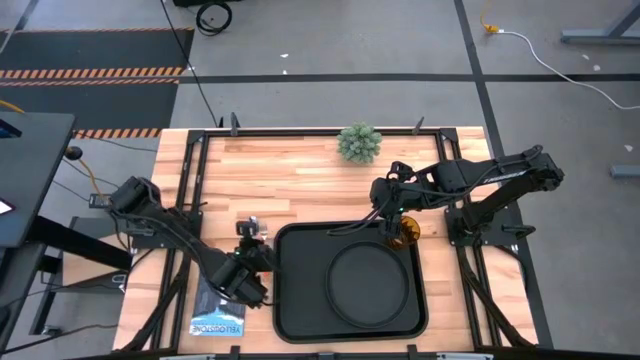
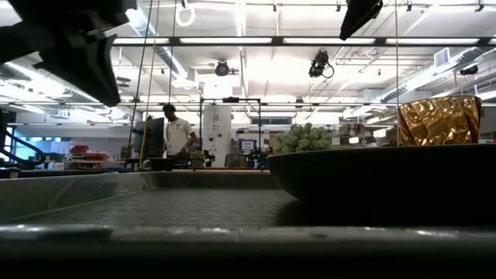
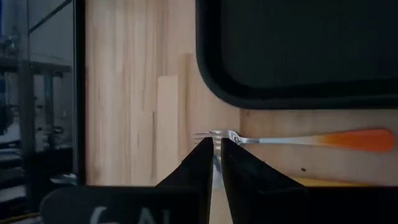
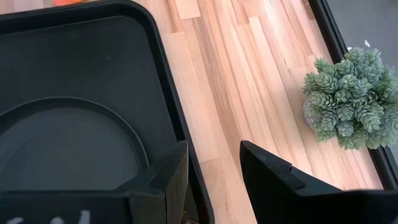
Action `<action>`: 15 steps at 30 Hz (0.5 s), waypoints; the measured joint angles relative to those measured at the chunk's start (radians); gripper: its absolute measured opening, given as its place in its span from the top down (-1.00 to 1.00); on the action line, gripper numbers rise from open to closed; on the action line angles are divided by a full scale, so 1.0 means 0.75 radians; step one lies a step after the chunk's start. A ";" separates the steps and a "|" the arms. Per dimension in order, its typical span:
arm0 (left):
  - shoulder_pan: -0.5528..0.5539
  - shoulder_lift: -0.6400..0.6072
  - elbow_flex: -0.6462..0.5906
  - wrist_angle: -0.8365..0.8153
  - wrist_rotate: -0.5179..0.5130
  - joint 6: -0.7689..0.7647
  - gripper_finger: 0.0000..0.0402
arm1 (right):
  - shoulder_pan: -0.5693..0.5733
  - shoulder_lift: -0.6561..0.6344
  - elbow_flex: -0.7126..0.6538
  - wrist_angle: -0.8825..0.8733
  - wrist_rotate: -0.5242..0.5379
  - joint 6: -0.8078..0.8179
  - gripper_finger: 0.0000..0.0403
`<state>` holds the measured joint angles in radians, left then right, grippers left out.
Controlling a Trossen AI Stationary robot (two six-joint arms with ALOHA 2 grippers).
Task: Pick and place plate/cup/fork/spoon on tray
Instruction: Put the orange fork on the left side of the black plate
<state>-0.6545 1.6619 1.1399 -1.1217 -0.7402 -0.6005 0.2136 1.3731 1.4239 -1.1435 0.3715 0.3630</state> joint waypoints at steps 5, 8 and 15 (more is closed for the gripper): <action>-0.031 -0.110 -0.125 0.054 0.001 -0.191 0.81 | 0.000 0.000 0.000 0.001 0.006 -0.001 0.24; -0.036 -0.178 -0.209 0.089 0.002 -0.393 0.81 | 0.000 0.000 -0.007 0.018 0.030 -0.001 0.24; -0.027 -0.232 -0.335 0.122 0.107 -1.024 0.81 | -0.005 0.000 -0.064 0.106 0.066 -0.083 0.24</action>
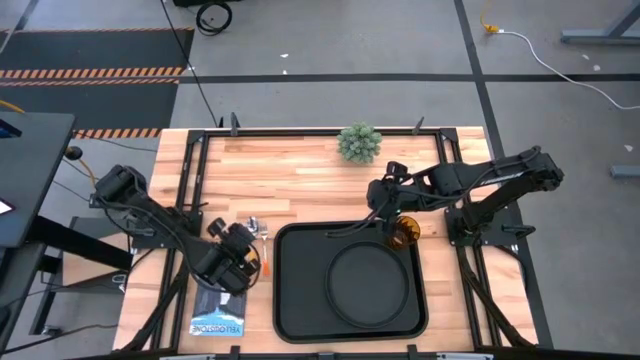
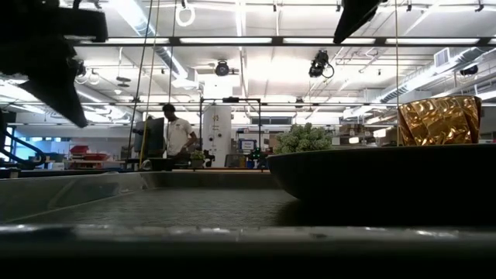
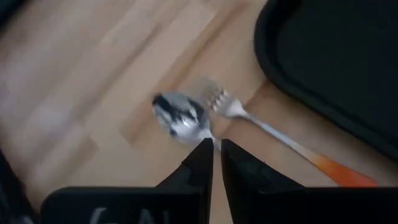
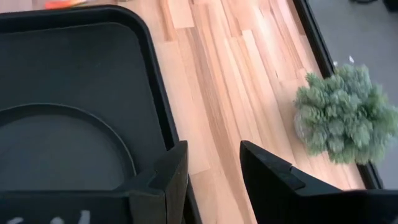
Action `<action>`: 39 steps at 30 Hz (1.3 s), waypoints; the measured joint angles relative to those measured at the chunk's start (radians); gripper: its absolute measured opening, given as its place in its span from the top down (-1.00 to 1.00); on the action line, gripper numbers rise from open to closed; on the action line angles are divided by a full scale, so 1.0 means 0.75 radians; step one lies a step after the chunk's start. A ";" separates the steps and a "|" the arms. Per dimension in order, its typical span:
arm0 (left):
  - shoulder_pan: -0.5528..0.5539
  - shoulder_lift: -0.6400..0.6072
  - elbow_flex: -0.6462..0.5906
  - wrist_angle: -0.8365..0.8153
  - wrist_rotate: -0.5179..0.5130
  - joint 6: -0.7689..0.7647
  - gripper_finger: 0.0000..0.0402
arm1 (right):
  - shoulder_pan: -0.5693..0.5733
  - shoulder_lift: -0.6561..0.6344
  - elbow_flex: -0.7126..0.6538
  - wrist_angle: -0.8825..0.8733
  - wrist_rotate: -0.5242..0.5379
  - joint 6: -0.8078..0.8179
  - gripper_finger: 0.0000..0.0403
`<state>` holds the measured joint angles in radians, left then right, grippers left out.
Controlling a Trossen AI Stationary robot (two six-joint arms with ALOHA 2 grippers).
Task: Pick and place plate/cup/fork/spoon on tray
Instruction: Put the orange fork on the left side of the black plate
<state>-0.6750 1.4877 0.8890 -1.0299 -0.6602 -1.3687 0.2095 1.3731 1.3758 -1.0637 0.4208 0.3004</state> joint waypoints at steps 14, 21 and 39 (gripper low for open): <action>0.065 0.025 -0.004 0.177 0.163 -0.198 0.49 | 0.007 -0.025 -0.150 0.354 0.376 -0.308 0.24; 0.138 0.026 -0.004 0.271 0.143 -0.236 0.28 | 0.003 -0.106 -0.286 0.529 0.393 -0.413 0.24; 0.226 0.108 -0.004 0.324 0.211 -0.335 0.20 | 0.016 -0.175 -0.353 0.594 0.301 -0.345 0.24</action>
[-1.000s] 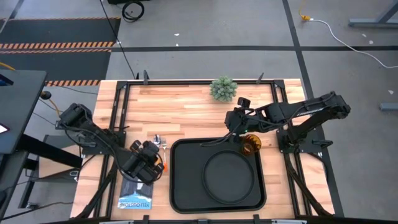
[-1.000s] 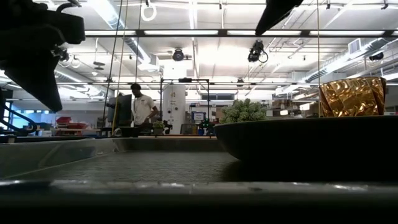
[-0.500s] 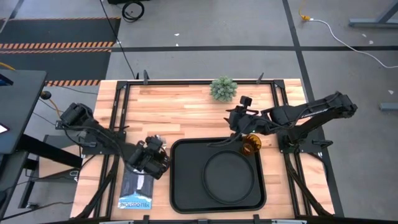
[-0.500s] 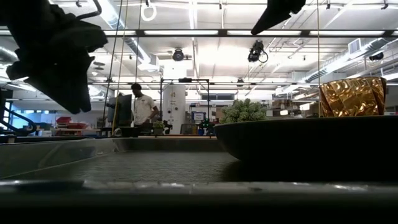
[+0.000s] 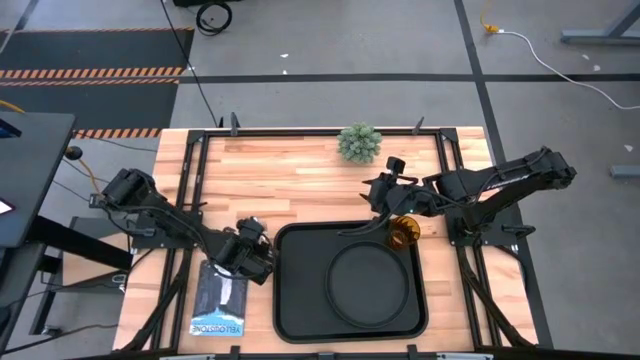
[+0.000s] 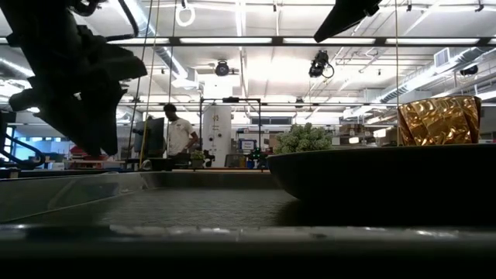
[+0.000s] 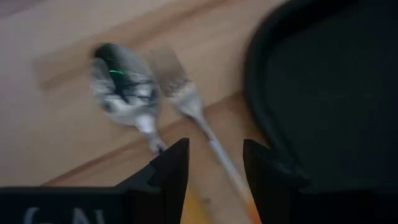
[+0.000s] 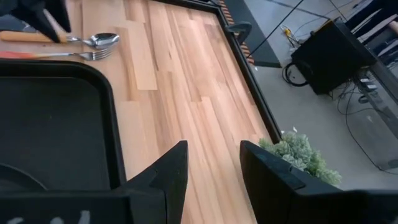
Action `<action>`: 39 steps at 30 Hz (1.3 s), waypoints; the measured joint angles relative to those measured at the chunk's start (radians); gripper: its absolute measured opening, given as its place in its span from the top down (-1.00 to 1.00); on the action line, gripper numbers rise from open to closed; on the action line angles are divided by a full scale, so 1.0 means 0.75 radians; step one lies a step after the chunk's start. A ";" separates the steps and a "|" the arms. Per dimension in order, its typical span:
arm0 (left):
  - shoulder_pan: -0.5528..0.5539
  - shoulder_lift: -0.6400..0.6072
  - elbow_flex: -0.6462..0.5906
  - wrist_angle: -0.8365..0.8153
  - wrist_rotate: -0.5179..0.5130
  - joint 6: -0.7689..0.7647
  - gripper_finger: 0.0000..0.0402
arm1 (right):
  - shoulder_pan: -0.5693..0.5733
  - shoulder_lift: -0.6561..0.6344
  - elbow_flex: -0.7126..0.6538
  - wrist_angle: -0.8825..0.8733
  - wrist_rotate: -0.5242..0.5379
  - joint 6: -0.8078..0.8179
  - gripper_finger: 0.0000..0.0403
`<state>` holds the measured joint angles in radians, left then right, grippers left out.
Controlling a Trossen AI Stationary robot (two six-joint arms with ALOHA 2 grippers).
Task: Pick and place plate/cup/fork/spoon on tray
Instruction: Put the orange fork on the left side of the black plate
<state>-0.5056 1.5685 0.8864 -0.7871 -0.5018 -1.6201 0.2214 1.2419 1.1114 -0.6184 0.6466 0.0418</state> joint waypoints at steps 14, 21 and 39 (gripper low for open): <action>-0.010 0.072 0.001 -0.017 -0.050 -0.273 0.20 | 0.019 0.000 -0.018 0.029 -0.001 -0.030 0.24; -0.009 0.140 0.025 0.023 -0.066 -0.349 0.21 | 0.017 0.001 -0.122 0.167 -0.004 -0.141 0.24; 0.007 0.330 0.134 -0.074 -0.047 -0.415 0.36 | 0.015 -0.066 -0.186 0.306 -0.104 -0.226 0.24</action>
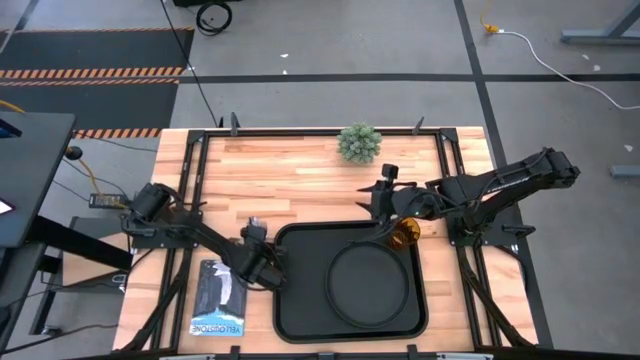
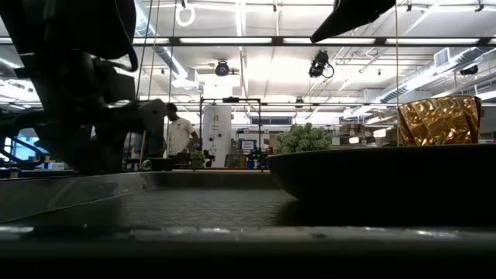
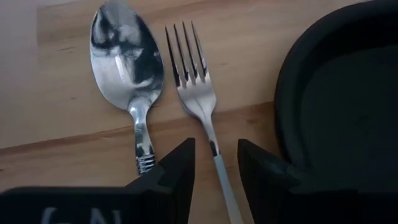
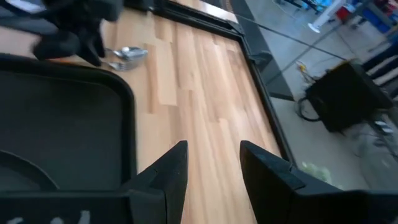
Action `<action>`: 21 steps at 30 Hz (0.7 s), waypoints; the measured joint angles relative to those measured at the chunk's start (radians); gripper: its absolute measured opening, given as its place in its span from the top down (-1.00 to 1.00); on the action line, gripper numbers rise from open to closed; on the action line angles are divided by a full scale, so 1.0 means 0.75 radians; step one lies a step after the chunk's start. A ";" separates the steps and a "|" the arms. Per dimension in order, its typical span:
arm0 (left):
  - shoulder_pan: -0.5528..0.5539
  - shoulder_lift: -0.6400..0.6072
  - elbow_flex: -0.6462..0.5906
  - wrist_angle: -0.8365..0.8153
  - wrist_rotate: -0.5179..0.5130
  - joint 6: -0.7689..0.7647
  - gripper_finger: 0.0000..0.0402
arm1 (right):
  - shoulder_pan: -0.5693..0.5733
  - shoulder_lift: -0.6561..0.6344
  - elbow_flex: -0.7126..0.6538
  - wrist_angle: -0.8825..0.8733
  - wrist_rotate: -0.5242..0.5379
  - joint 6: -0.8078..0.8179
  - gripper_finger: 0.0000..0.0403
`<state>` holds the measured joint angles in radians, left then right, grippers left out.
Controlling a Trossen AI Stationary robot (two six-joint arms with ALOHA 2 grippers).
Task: Pick and place plate/cup/fork/spoon on tray
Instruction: Put the orange fork on the left side of the black plate
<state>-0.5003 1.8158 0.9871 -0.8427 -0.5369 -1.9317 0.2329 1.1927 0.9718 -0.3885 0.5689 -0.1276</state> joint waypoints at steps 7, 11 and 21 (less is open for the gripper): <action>-0.002 0.048 0.003 0.021 0.014 -0.003 0.36 | 0.000 0.000 0.000 0.018 -0.033 0.001 0.24; -0.002 0.056 0.004 0.027 0.017 0.004 0.37 | 0.000 0.000 0.000 0.019 -0.047 0.001 0.24; 0.000 0.057 0.003 0.037 0.031 0.020 0.65 | 0.000 0.000 0.000 0.018 -0.059 0.001 0.24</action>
<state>-0.5003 1.8584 0.9894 -0.8146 -0.5140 -1.9167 0.2329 1.1927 0.9718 -0.3748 0.5247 -0.1268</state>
